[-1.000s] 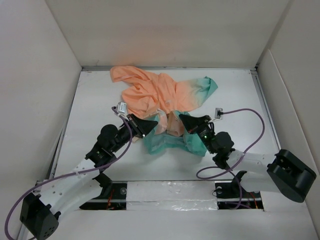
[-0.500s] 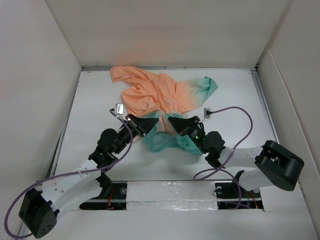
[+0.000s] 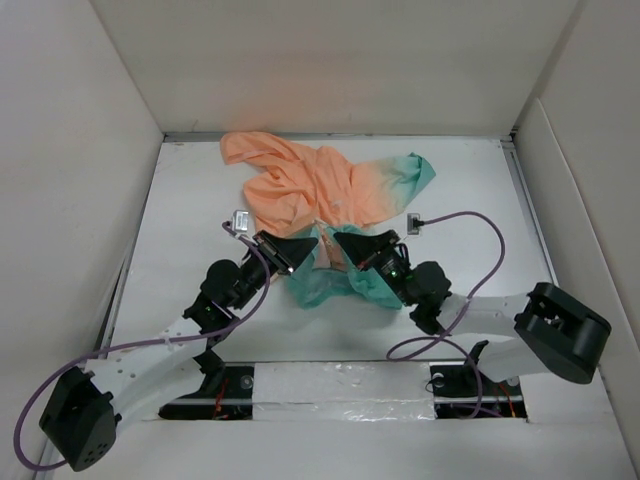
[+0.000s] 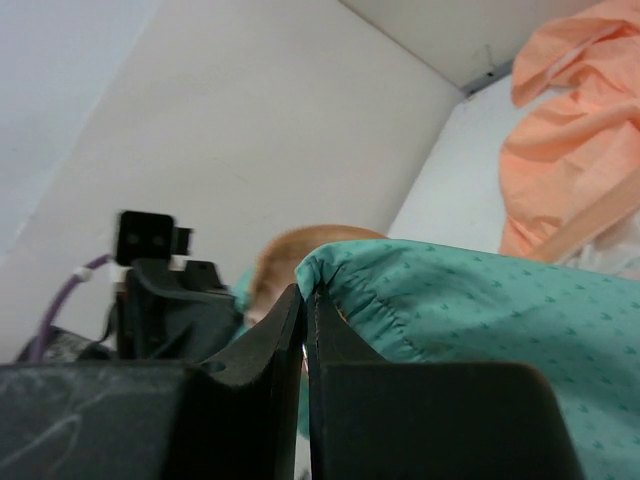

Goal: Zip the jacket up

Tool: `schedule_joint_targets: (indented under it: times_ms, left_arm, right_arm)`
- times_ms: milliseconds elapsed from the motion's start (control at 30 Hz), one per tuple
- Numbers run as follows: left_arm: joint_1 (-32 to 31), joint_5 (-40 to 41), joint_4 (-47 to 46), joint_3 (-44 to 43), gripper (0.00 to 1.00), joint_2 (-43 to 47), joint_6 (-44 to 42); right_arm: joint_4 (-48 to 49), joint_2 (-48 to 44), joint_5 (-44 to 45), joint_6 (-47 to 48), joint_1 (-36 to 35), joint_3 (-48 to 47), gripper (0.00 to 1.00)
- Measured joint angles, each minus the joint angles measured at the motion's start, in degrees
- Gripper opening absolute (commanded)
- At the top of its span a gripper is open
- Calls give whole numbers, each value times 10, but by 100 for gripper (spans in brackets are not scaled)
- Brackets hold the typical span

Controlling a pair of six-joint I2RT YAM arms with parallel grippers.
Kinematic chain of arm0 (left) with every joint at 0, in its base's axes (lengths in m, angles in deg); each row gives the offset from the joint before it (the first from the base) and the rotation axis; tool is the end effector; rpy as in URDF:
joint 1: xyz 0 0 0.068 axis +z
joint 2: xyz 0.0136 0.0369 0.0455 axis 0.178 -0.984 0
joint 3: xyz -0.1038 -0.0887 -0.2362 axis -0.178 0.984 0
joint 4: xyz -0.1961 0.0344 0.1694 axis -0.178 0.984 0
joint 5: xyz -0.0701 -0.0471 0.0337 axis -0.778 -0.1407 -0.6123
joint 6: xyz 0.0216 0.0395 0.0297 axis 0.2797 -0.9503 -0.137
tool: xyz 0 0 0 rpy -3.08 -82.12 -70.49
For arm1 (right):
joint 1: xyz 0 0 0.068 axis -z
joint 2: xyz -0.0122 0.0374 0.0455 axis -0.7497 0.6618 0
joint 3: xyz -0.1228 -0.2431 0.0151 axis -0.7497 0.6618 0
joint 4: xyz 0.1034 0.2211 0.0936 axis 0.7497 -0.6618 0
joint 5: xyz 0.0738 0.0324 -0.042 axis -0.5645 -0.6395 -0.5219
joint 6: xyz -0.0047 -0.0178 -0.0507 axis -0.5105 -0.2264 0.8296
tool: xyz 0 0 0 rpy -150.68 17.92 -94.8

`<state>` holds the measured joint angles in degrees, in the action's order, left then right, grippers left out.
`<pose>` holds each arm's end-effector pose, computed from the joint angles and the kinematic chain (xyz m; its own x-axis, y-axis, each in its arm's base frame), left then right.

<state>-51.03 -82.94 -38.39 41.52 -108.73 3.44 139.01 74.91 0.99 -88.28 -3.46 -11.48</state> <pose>0.1395 -0.1227 0.2767 -0.4440 -0.6952 -0.5653 0.5666 0.2709 -0.7782 0.1658 0.1980 0.2360 -0.3798 0.7629 -0.5232 -0.5180 0.2932 0.8036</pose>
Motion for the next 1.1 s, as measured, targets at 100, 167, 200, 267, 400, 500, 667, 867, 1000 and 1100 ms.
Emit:
schedule_joint_targets:
  times_ms: [100, 167, 200, 267, 400, 500, 667, 867, 1000, 1100]
  left_arm:
    - [0, 10, 19, -1, 0, 4, -1]
    - [1, 25, 51, -5, 0, 15, -10]
    - [1, 34, 68, -7, 0, 24, -16]
    - [1, 55, 101, -11, 0, 50, -28]
    - [1, 105, 162, -17, 0, 104, -49]
    - [3, 126, 194, -17, 0, 125, -61]
    - [4, 130, 217, -17, 0, 121, -70]
    - [4, 117, 222, -17, 0, 109, -75]
    - [4, 112, 223, -17, 0, 111, -79]
    - [4, 111, 222, -17, 0, 113, -81]
  right_arm:
    - [-7, -49, -21, -12, 3, 1, 0]
    - [-35, -103, -31, -18, 1, 6, 0]
    - [-57, -128, -34, -19, -2, 11, 0]
    - [-121, -165, -39, -23, -9, 15, 0]
    - [-287, -180, -61, -17, -28, 20, 0]
    - [-394, -153, -80, -8, -56, 20, 0]
    - [-492, -74, -106, -8, -93, 31, 3]
    - [-543, -37, -107, -6, -93, 37, 37]
    - [-532, -21, -119, -7, -94, 33, 39]
    - [-524, -17, -128, -10, -93, 32, 40]
